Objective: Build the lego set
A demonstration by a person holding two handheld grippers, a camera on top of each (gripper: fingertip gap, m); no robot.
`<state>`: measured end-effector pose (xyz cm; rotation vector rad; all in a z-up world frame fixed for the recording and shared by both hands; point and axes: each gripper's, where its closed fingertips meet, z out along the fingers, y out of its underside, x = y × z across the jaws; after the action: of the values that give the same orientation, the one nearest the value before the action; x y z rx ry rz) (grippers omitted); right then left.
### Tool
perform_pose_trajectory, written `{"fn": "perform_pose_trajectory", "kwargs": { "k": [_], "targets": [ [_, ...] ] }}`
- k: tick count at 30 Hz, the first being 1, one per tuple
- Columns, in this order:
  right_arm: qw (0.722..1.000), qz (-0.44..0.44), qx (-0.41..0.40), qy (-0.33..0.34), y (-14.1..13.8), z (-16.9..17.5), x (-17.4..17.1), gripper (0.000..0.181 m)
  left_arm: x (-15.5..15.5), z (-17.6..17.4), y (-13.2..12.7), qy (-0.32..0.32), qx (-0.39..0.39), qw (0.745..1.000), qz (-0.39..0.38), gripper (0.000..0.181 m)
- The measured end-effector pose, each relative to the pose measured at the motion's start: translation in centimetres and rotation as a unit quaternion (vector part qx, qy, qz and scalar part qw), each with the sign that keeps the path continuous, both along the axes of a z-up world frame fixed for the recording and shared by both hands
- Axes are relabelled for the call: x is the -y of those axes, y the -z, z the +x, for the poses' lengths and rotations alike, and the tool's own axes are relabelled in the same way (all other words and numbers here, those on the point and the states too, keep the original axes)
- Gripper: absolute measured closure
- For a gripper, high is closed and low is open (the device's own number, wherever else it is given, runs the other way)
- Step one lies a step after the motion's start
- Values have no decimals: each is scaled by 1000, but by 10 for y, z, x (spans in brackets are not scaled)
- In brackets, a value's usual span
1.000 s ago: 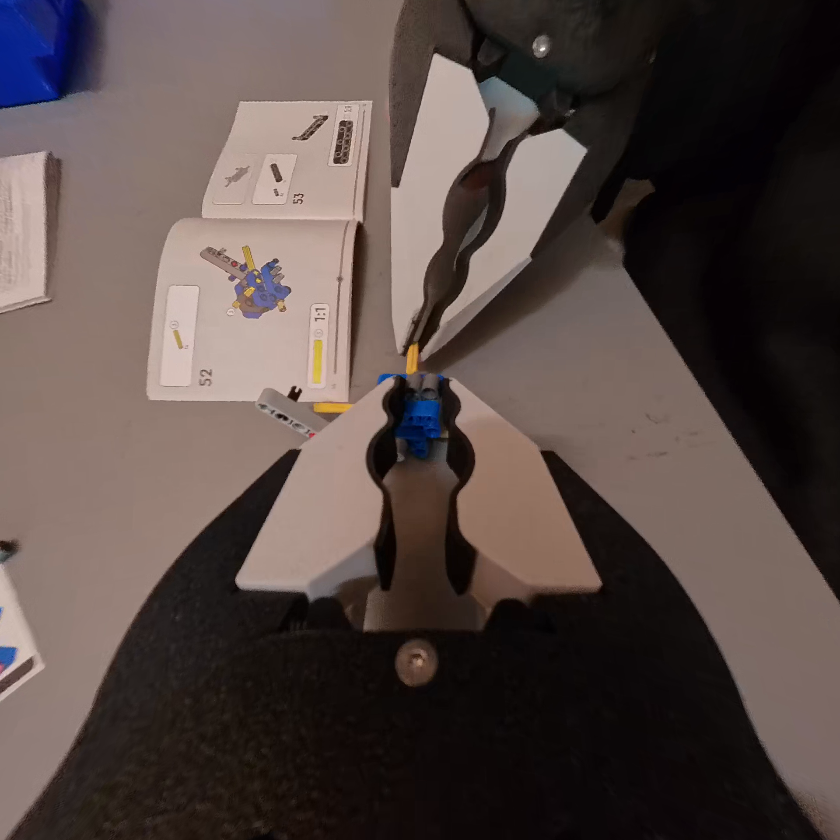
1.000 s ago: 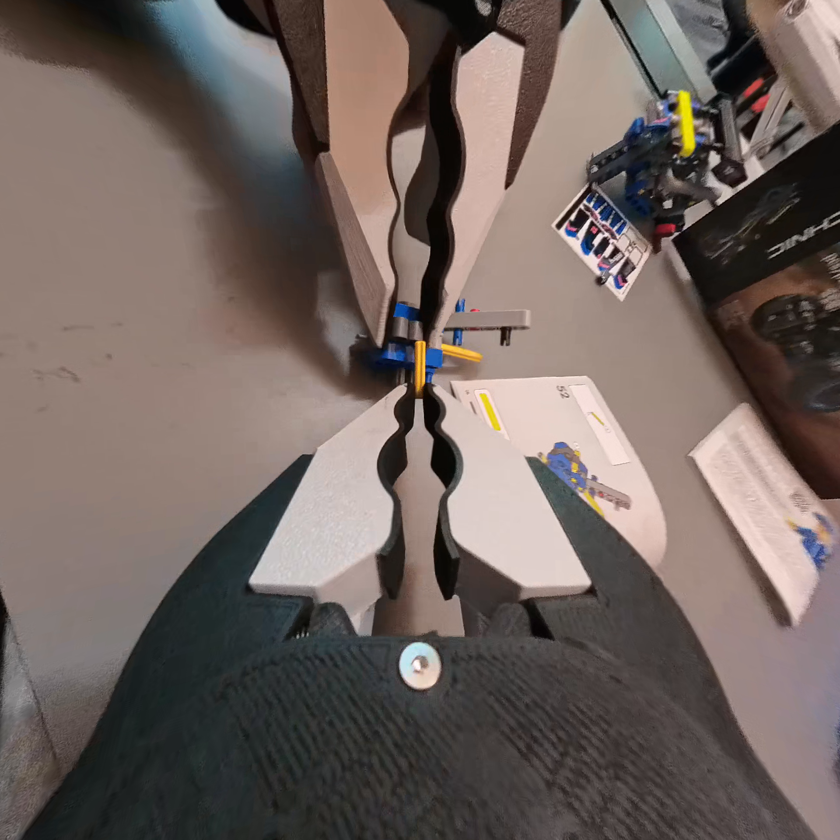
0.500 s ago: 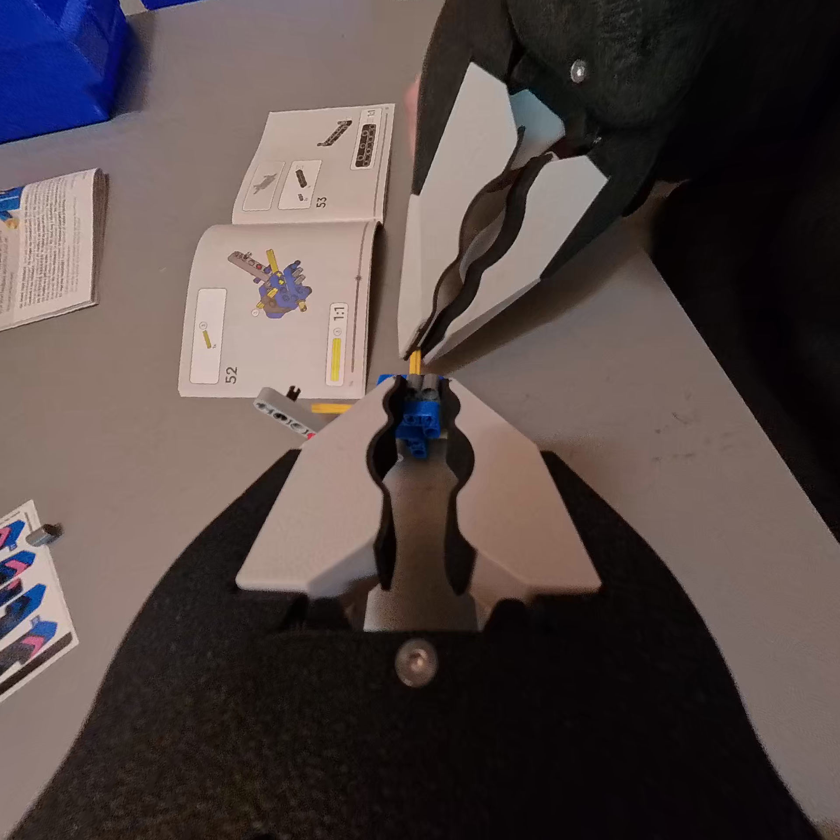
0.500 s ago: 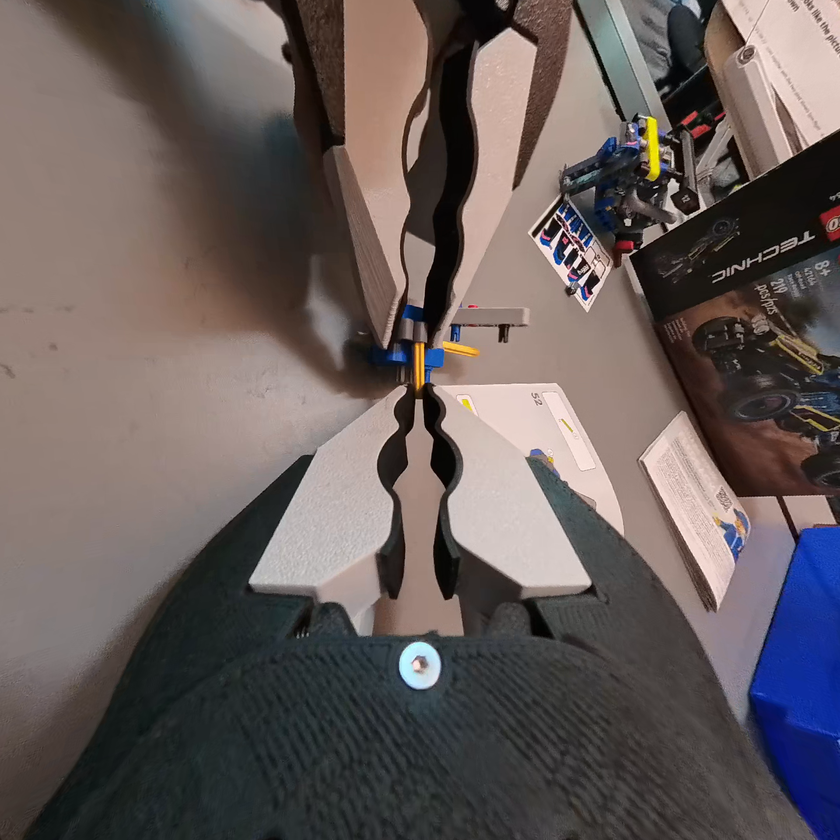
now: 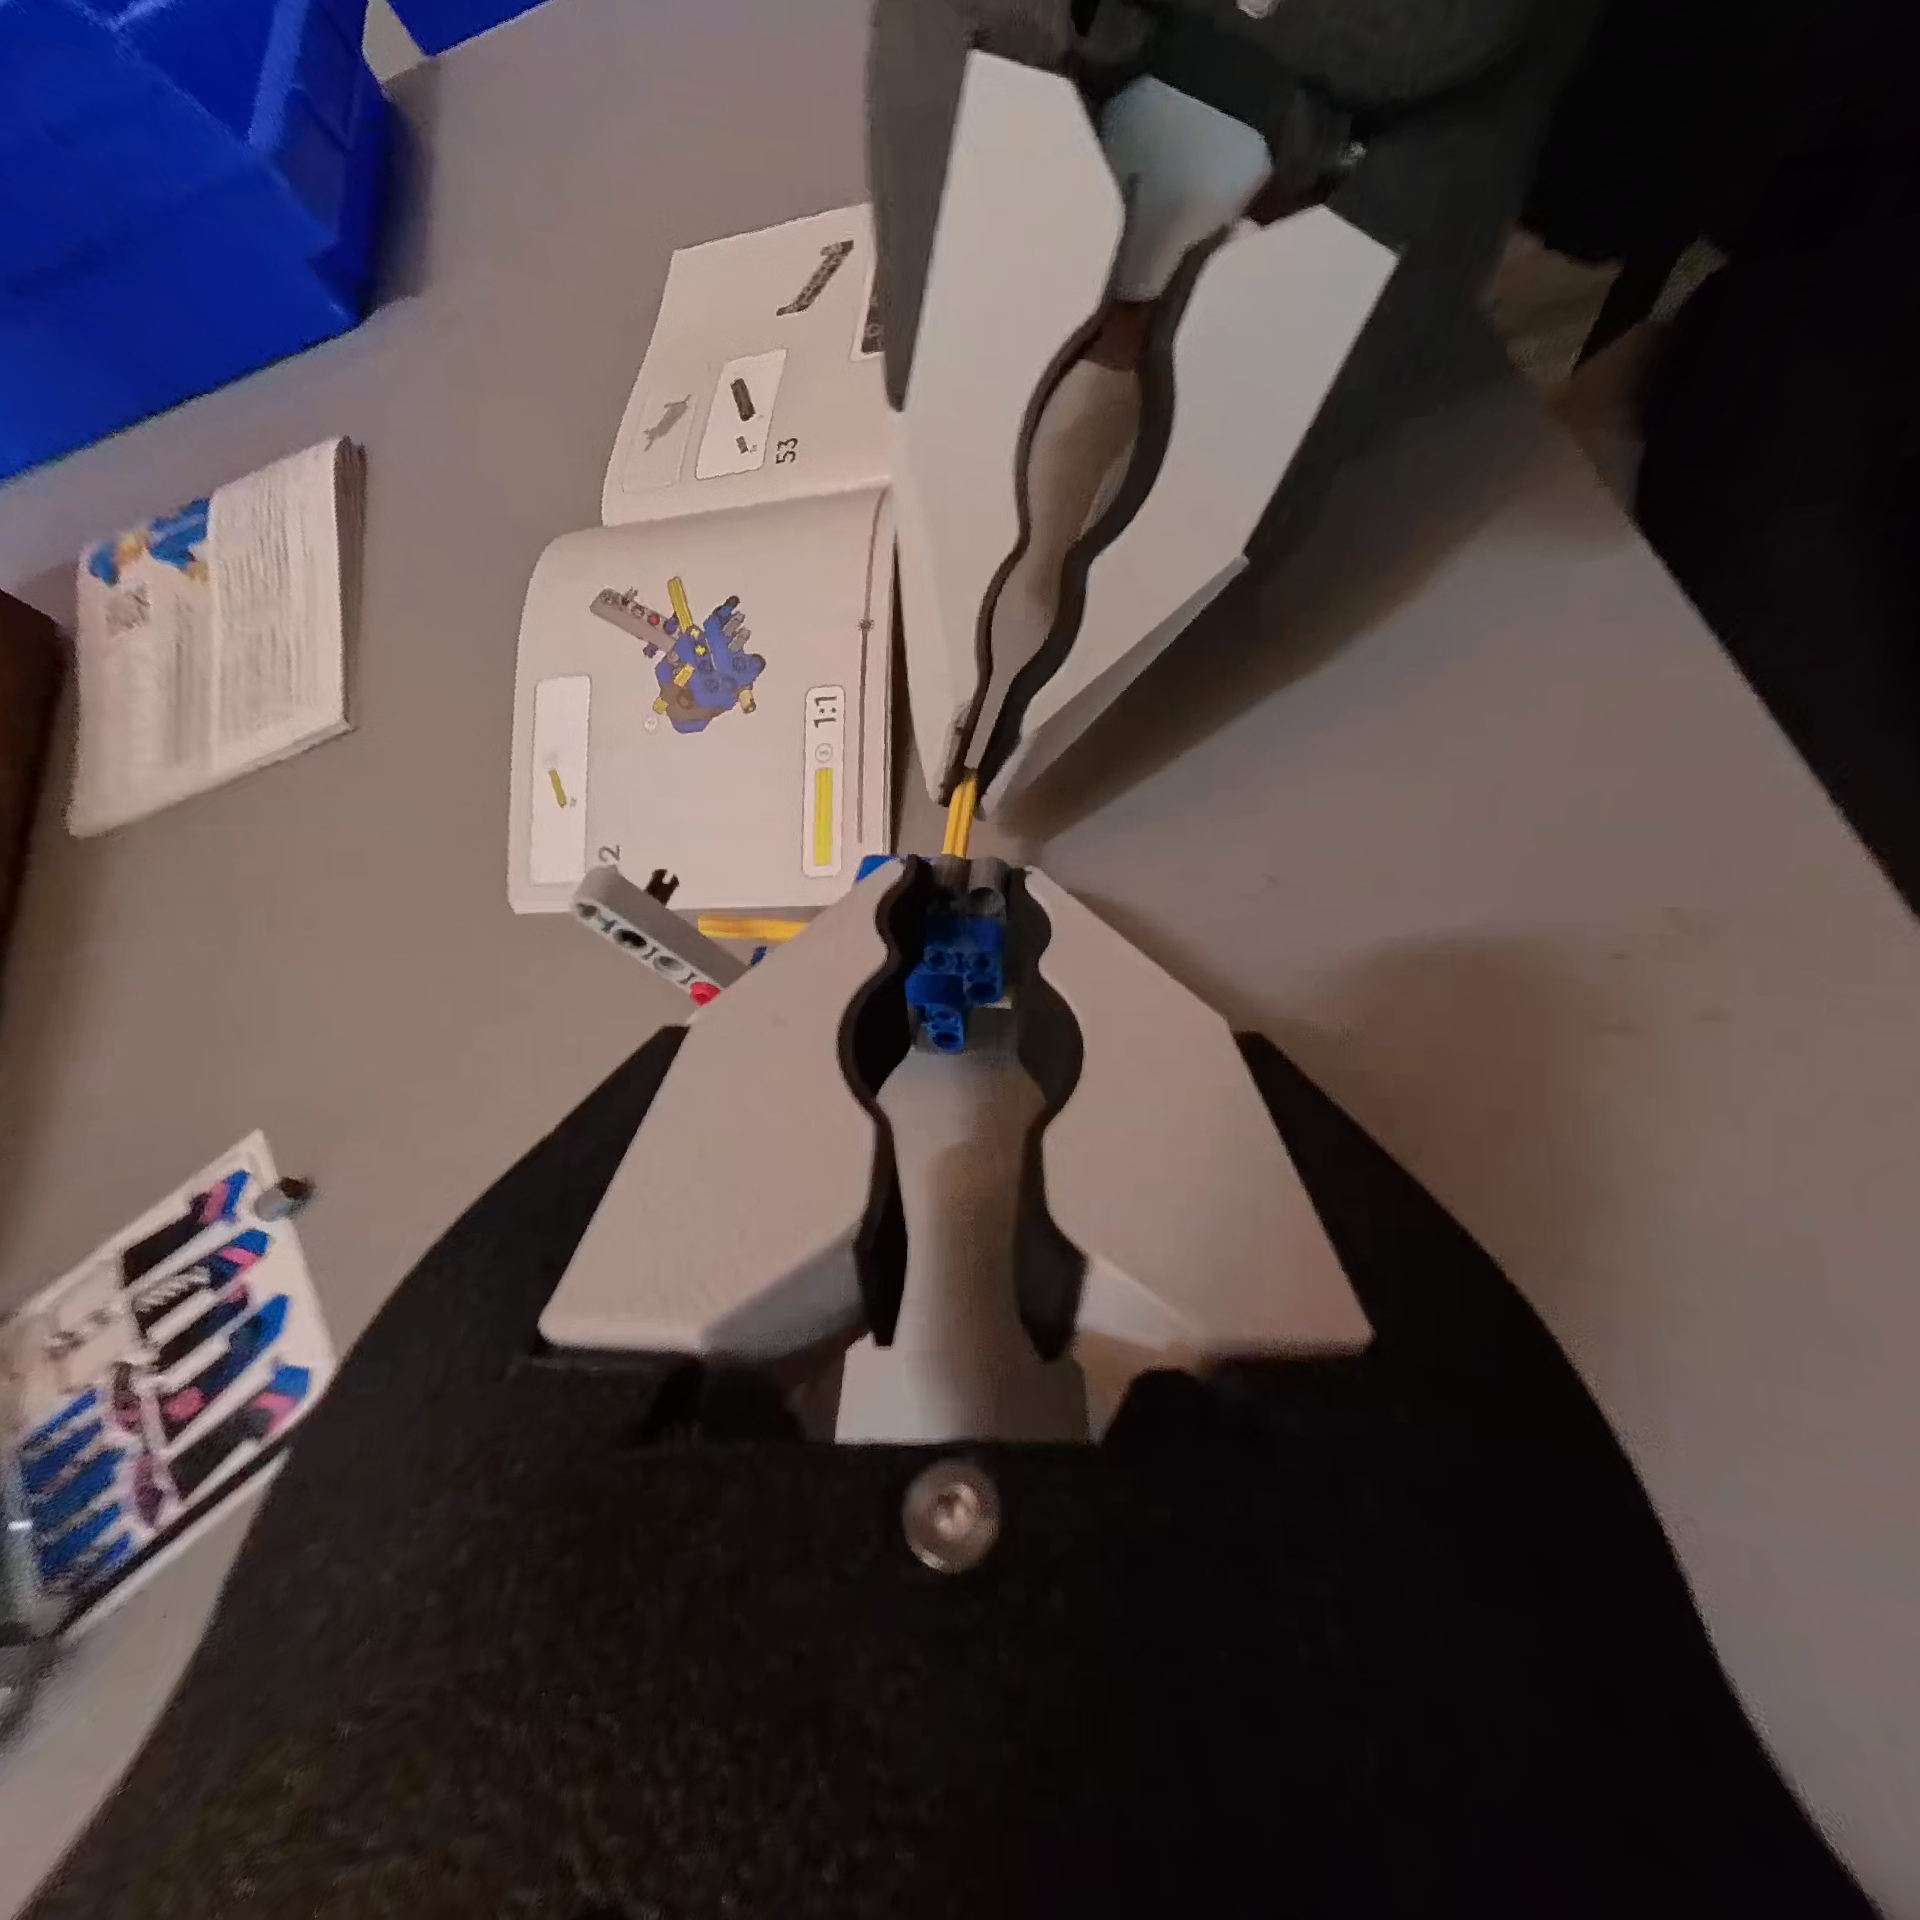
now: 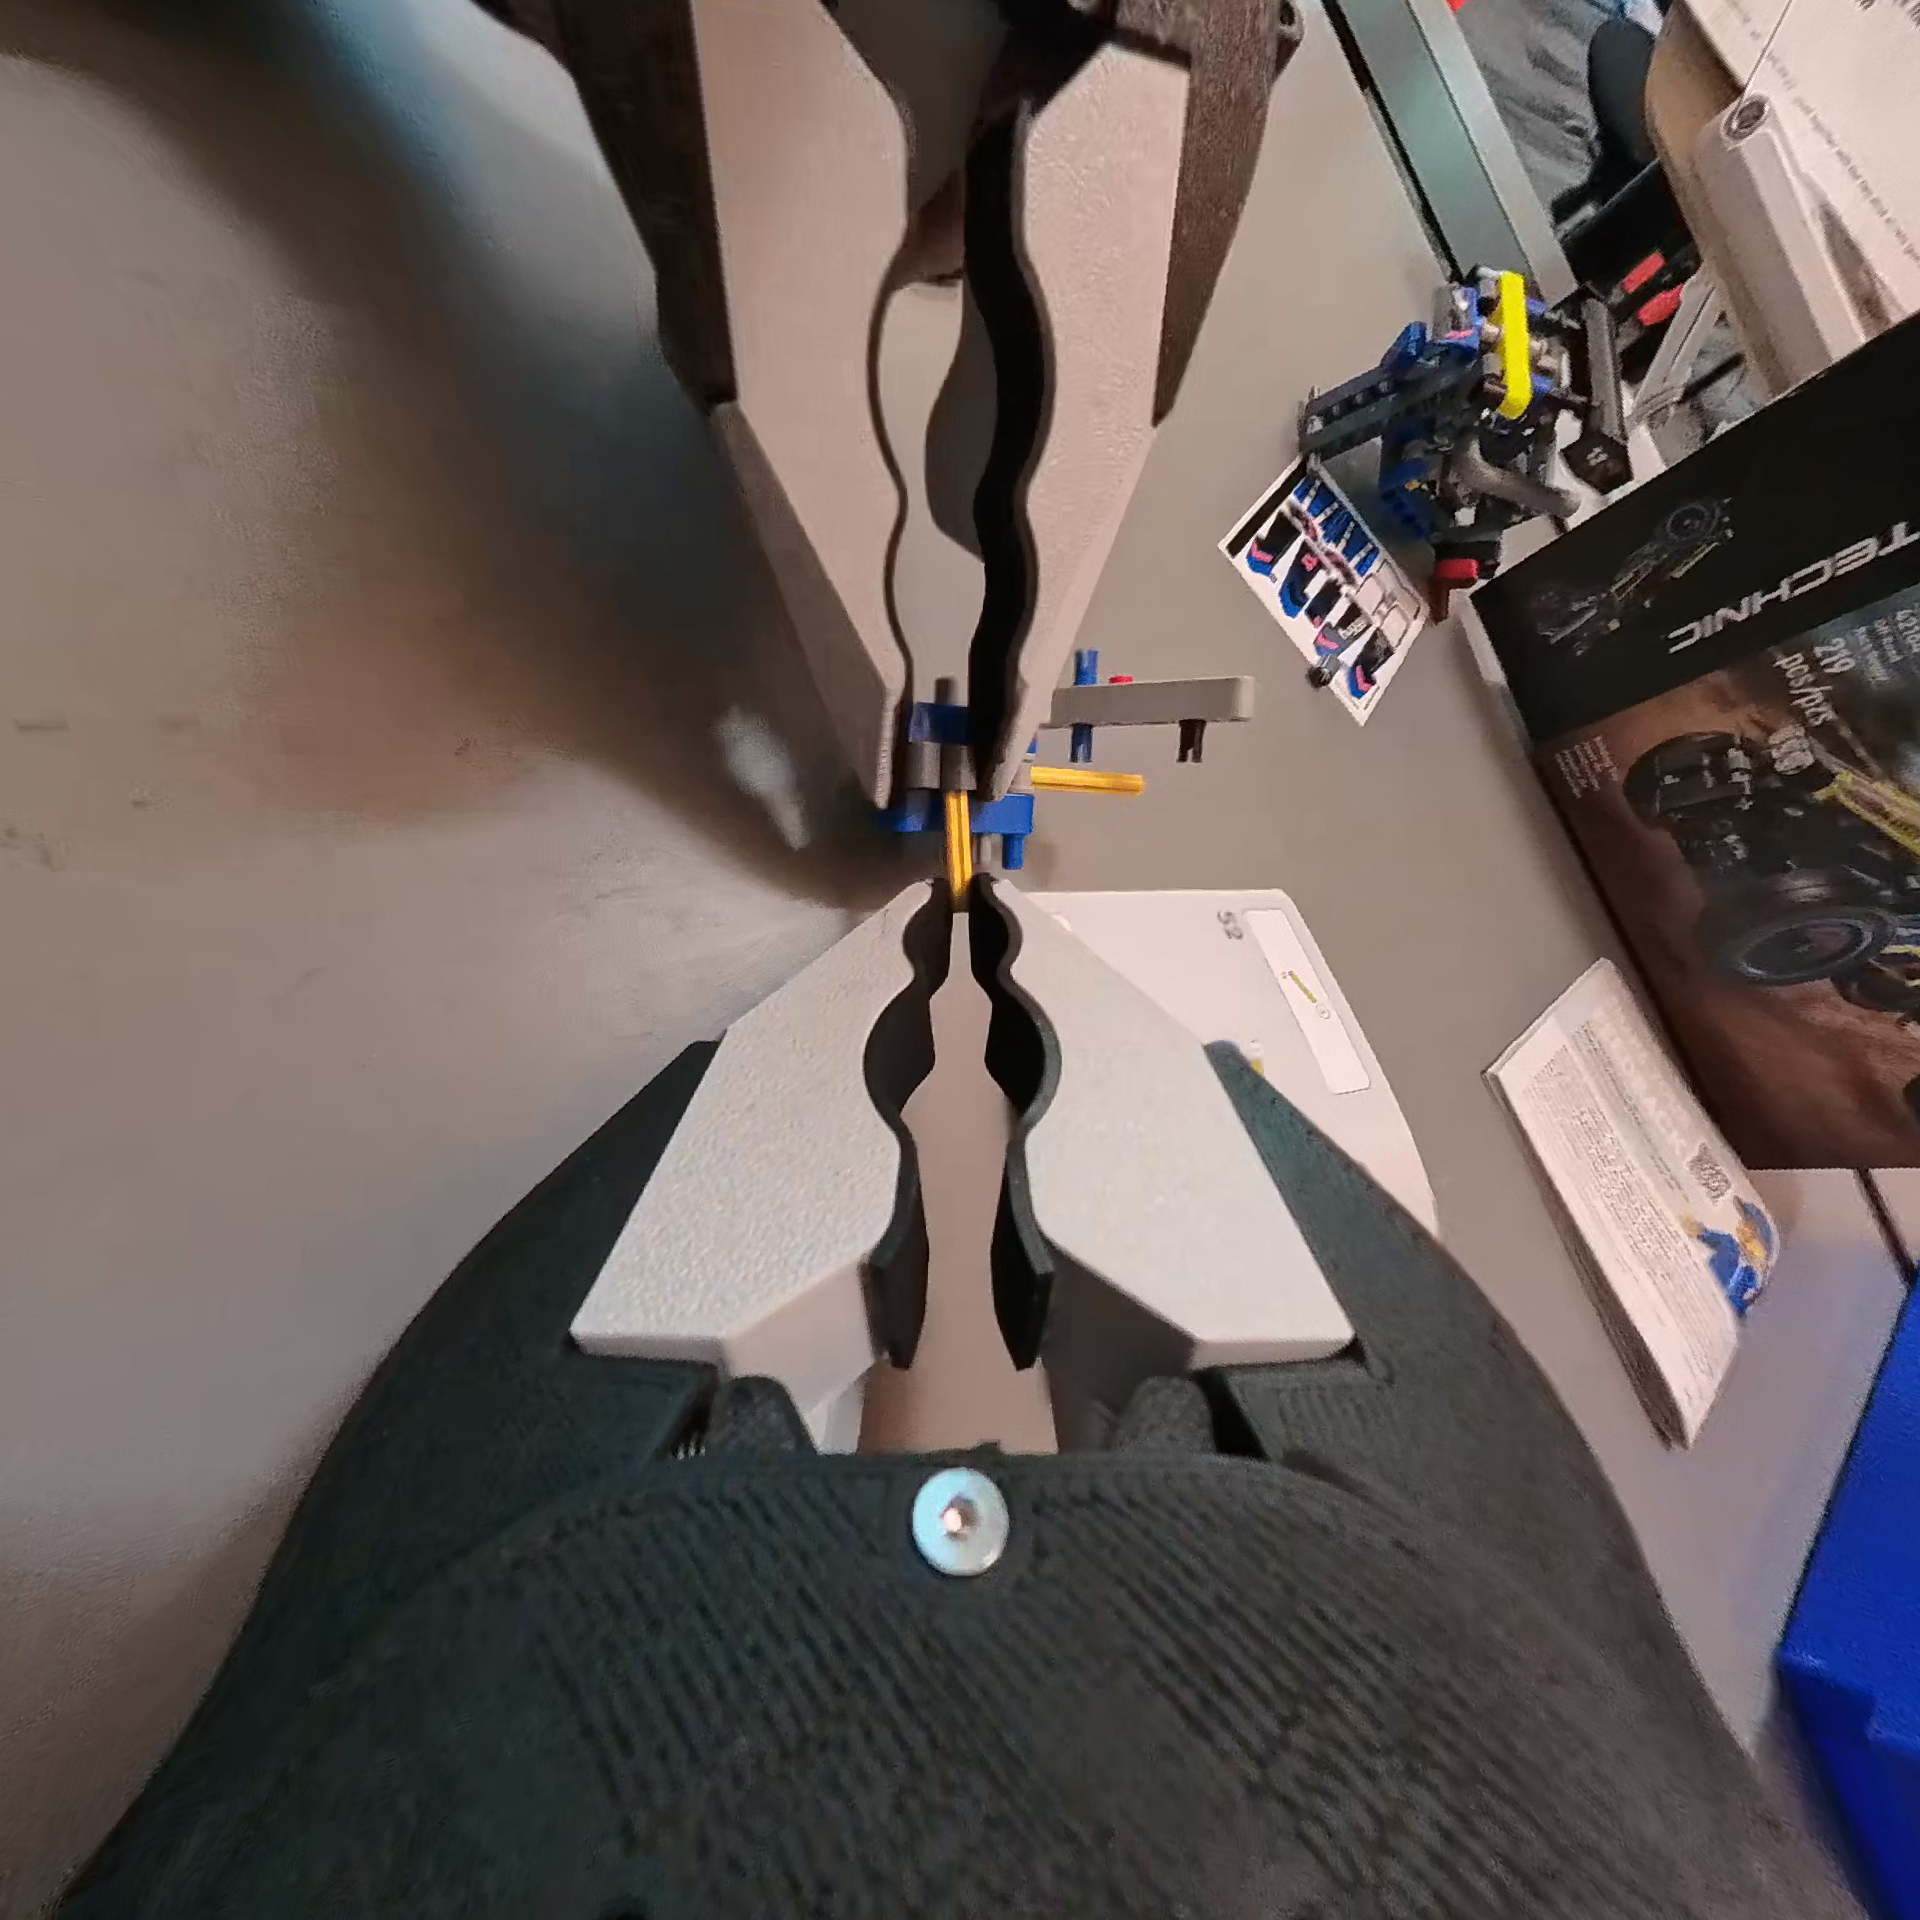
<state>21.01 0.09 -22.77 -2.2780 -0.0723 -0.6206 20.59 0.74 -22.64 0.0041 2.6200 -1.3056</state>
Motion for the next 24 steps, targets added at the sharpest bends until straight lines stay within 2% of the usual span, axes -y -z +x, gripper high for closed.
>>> {"fn": "perform_pose_trajectory", "kwargs": {
  "k": [3,9,11,17,20,24],
  "targets": [
    [1000,-1,2,2,-1,1,-4,178,-3,2,-1,-4,-29,999,-20,169],
    [999,23,-45,-3,1,3,-8,179,-7,5,0,31,48,998,-19,169],
    [998,28,-51,-10,1,5,-10,179,-8,7,0,29,52,998,-20,169],
    [998,-11,48,-34,2,14,-16,179,-14,12,-1,-4,-28,998,-50,169],
    [999,12,17,-43,6,14,-20,178,-15,9,0,22,-5,999,-48,169],
    [998,-14,46,-47,4,16,-20,179,-16,10,0,14,3,999,-36,169]
  ]
}}
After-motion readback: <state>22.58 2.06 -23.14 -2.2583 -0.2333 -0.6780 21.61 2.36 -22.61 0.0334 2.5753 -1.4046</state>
